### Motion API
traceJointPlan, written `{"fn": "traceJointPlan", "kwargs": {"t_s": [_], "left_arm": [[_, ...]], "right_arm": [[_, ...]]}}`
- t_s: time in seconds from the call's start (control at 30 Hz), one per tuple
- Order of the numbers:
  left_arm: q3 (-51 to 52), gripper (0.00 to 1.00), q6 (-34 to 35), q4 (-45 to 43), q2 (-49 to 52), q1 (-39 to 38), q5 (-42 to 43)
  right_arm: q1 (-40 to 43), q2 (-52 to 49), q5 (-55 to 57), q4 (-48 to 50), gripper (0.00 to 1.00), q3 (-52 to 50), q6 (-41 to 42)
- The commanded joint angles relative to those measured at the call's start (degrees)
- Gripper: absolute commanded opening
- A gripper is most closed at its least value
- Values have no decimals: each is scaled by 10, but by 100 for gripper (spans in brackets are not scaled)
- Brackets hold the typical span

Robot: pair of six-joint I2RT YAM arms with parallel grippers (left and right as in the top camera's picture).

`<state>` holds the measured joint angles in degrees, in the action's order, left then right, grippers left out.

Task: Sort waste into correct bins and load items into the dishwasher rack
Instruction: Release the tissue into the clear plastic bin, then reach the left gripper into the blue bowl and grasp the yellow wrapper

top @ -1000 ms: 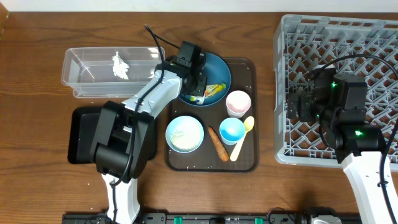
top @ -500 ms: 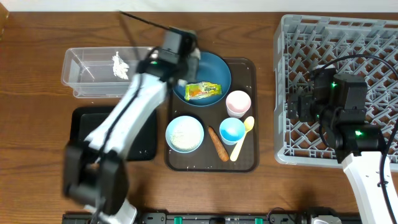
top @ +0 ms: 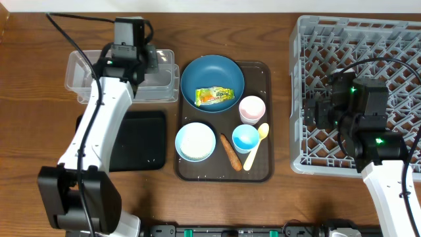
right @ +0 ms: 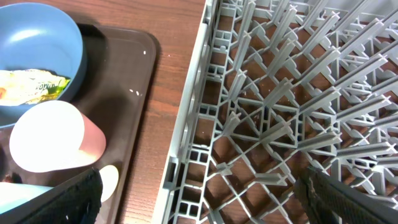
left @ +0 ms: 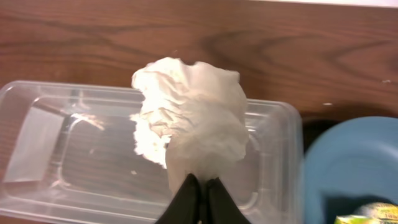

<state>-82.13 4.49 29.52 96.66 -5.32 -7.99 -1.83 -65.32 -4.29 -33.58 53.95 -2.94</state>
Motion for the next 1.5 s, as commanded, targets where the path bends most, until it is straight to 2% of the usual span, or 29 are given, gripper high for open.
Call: {"fn": "traceJointPlan", "kwargs": {"t_s": [0.0, 0.07, 0.17, 0.37, 0.47, 0.87, 1.03, 1.1, 1.47], "left_arm": [[7, 36, 5, 0, 8, 10, -11], [7, 51, 5, 0, 9, 10, -11], [7, 59, 5, 0, 9, 8, 12], [7, 59, 4, 0, 12, -3, 180], [7, 59, -17, 3, 21, -24, 219], [7, 61, -26, 15, 116, -115, 223], [7, 62, -26, 15, 150, -120, 220], [7, 65, -26, 14, 159, -120, 203], [8, 65, -26, 13, 195, -126, 209]], "right_arm": [[2, -3, 0, 0, 99, 12, 7], [2, -3, 0, -1, 99, 12, 7], [2, -3, 0, 0, 99, 12, 7], [2, -3, 0, 0, 99, 12, 7], [2, -3, 0, 0, 99, 12, 7], [2, -3, 0, -1, 99, 12, 7], [2, -3, 0, -1, 99, 12, 7], [2, -3, 0, -1, 99, 12, 7], [2, -7, 0, -2, 99, 12, 7]]}}
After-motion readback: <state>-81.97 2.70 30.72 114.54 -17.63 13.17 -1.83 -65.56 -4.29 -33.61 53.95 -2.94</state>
